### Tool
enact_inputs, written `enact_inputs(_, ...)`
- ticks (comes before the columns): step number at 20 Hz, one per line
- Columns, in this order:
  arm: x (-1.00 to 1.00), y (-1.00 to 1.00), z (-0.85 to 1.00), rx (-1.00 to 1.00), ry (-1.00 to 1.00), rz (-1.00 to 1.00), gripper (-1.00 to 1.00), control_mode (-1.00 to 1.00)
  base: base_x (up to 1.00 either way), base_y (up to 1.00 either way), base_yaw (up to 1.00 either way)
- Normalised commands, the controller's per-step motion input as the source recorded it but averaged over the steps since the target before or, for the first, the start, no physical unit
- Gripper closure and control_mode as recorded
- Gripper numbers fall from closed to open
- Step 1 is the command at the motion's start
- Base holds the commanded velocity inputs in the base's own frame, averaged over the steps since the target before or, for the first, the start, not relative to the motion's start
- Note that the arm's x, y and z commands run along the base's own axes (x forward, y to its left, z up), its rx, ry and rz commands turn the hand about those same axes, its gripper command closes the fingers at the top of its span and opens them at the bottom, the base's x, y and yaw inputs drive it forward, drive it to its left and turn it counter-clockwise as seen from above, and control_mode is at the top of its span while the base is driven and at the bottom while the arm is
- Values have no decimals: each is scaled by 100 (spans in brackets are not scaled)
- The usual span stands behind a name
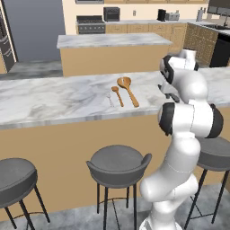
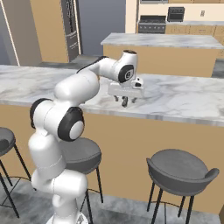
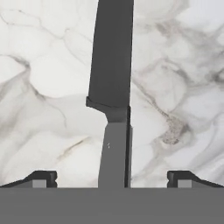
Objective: Pick up the metallic utensils from the counter and place them in the open drawer. Make sure not to pick up any wooden utensils.
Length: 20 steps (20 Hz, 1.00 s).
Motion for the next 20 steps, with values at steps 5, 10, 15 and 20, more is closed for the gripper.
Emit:
enact_inputs(5, 2, 0, -33, -5, 0, 0, -100, -100, 0, 0, 0)
enact_inputs(10, 0, 15, -49, -4, 0, 0, 100, -100, 0, 0, 0)
enact_inputs(15, -1, 42, -52, 0, 0, 0, 100, -100, 0, 0, 0)
enact_inputs(20, -22, 42, -27, 6, 0, 1, 100, -100, 0, 0, 0)
